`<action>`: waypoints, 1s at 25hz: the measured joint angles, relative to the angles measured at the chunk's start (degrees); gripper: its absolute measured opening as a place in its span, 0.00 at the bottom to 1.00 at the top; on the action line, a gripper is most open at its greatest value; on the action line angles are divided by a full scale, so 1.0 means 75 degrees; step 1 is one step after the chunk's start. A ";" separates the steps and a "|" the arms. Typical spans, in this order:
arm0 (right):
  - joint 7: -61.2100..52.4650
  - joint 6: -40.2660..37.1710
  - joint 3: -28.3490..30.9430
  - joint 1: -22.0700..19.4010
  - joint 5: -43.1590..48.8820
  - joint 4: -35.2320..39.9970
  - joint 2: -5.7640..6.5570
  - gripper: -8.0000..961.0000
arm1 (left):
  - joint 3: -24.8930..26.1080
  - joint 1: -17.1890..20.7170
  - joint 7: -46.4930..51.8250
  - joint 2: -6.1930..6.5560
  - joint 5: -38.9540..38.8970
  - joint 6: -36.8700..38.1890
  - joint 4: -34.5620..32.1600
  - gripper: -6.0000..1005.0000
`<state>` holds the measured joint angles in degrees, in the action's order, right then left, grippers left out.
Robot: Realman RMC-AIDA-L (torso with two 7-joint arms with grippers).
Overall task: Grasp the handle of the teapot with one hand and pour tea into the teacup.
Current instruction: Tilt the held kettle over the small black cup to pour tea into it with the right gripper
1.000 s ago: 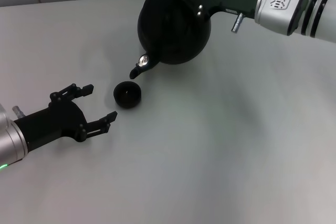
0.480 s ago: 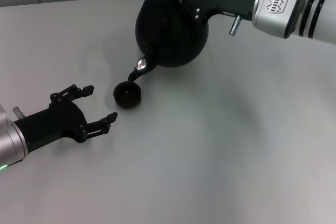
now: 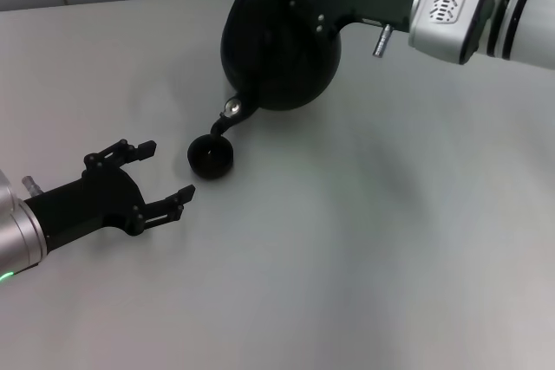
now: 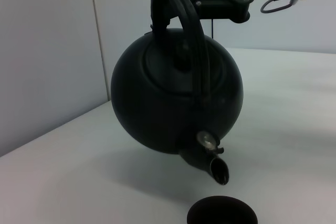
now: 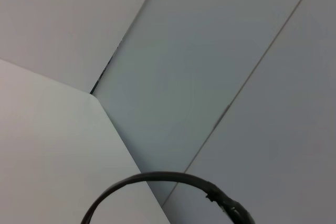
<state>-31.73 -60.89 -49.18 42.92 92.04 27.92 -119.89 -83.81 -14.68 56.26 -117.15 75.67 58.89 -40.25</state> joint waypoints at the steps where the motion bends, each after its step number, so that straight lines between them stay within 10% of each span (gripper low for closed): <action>1: 0.0000 0.0091 -0.0227 -0.0041 -0.0169 0.0054 0.0000 0.09 | -0.0002 0.0000 0.0002 0.0000 0.0000 0.0000 0.0000 0.85; 7: -0.0057 0.0820 -0.1903 -0.0438 -0.1203 0.0685 0.0000 0.09 | -0.0005 0.0000 0.0010 -0.0001 0.0000 -0.0001 0.0000 0.85; 25: -0.0600 0.0820 -0.1973 -0.0608 -0.1514 0.0774 0.0046 0.09 | -0.0004 -0.0023 0.0011 0.0012 0.0000 -0.0001 0.0000 0.85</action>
<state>-36.23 -54.74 -63.98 38.36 80.68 33.72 -119.54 -83.84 -14.85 56.34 -117.06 75.67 58.88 -40.25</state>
